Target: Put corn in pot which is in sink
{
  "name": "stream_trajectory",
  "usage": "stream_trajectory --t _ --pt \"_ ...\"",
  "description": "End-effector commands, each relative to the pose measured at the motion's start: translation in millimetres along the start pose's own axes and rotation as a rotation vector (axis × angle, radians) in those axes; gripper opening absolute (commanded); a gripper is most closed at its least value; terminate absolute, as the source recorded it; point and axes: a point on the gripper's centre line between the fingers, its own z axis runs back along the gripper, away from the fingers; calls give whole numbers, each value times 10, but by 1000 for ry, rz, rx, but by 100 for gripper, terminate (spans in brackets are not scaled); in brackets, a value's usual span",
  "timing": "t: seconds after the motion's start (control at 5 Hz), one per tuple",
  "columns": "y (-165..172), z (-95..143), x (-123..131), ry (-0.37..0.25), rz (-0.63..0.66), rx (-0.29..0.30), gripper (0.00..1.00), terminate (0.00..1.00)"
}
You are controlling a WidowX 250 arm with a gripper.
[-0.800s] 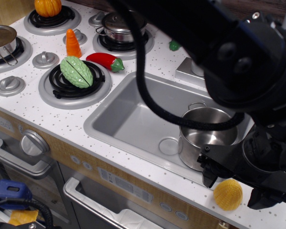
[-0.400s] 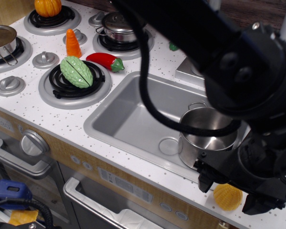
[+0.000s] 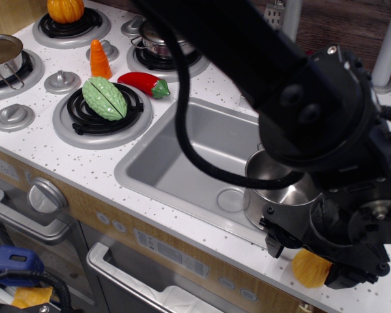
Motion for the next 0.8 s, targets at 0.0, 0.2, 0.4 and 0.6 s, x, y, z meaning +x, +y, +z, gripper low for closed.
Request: stream_trajectory --t 0.0,0.2,0.4,0.6 --pt "45 -36 81 -37 33 -25 100 0" --pt "5 -62 85 -69 58 -15 0 0" --pt "26 -76 139 -86 57 -37 0 0" --pt "101 -59 314 -96 33 -52 0 0"
